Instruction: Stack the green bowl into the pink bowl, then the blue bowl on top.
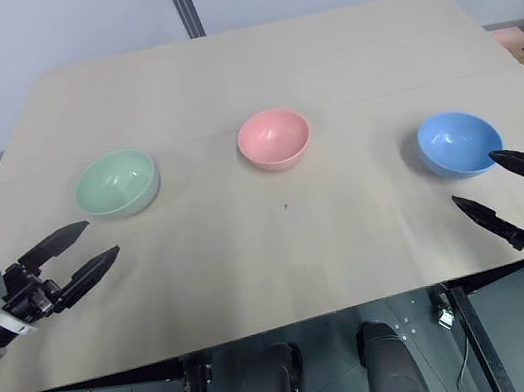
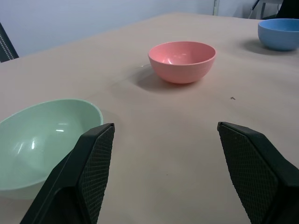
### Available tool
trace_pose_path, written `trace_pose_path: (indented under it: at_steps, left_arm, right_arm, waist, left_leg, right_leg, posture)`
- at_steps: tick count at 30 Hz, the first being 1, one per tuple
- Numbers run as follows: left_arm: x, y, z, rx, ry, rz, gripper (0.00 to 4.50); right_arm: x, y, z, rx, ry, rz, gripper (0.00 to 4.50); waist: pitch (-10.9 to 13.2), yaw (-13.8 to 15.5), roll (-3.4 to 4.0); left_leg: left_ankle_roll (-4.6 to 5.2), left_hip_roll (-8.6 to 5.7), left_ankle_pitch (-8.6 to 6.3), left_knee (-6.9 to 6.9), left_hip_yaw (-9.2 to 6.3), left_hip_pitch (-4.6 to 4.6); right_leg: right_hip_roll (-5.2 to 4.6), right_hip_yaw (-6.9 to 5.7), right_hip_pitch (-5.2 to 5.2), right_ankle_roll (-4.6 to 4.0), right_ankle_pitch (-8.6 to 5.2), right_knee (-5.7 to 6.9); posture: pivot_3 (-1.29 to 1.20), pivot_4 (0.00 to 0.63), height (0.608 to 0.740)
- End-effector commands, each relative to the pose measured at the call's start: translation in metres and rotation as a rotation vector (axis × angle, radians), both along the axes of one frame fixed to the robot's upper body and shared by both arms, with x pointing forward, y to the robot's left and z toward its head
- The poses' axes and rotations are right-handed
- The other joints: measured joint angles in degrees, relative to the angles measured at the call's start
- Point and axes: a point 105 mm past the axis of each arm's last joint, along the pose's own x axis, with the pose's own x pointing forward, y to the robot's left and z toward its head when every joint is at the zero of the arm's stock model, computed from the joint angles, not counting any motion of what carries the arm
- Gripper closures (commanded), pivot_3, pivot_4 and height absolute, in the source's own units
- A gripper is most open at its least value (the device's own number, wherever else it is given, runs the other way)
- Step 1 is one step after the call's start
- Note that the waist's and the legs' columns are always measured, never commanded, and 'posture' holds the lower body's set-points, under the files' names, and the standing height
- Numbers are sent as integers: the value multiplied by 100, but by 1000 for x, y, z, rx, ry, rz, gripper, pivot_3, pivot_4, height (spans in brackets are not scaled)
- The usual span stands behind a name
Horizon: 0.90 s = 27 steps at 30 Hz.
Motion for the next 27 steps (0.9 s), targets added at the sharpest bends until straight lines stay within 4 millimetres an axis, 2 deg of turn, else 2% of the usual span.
trace_pose_path:
  at_steps: [1,8,12,16,18,20,25,27]
  left_arm:
    - [2,-5,13,2,-40,-26,777]
    - [5,-19,13,-14,-23,-108,777]
    - [8,-28,17,-29,-21,-155,777]
    - [19,-47,25,-10,-64,-180,777]
    - [32,-61,25,41,-61,-142,777]
    - [54,-75,26,169,-66,-63,777]
    - [93,-130,53,360,-110,-172,777]
    - [109,-150,51,583,-132,-237,777]
  right_arm:
    - [1,9,11,-12,-32,27,0]
    - [7,20,8,-18,-4,37,0]
    - [20,28,5,-32,-7,17,0]
    - [39,47,4,-71,-17,22,0]
    - [44,64,8,-9,-19,83,0]
    - [42,81,12,50,-23,172,0]
    - [37,99,17,67,-64,256,0]
    - [35,101,17,70,-66,254,0]
  waist:
    - [0,0,0]
    - [0,-2,0]
    - [1,-8,-1]
    - [1,-4,0]
    - [1,4,-1]
    - [3,29,-5]
    - [9,75,-15]
    - [9,53,-16]
  left_leg:
    - [0,0,0,0,0,0]
    - [0,0,0,0,1,2]
    - [0,0,0,0,0,0]
    - [0,0,0,0,0,4]
    - [0,-1,0,1,-1,3]
    - [0,-4,1,1,-8,2]
    - [-1,-17,1,8,-33,-25]
    - [-1,-23,1,9,-33,-27]
  right_leg:
    - [0,0,0,0,0,0]
    - [1,0,0,1,-1,2]
    - [0,0,-1,-7,5,1]
    - [1,0,0,-3,3,3]
    - [2,0,0,-4,4,3]
    - [2,-2,2,-11,19,3]
    - [1,-20,-7,0,29,-2]
    - [-2,-19,-7,0,29,-2]
  posture:
    - [0,150,740]
    - [0,150,740]
    - [0,150,740]
    - [0,150,740]
    - [0,150,740]
    - [0,150,740]
    - [0,150,740]
    - [0,150,740]
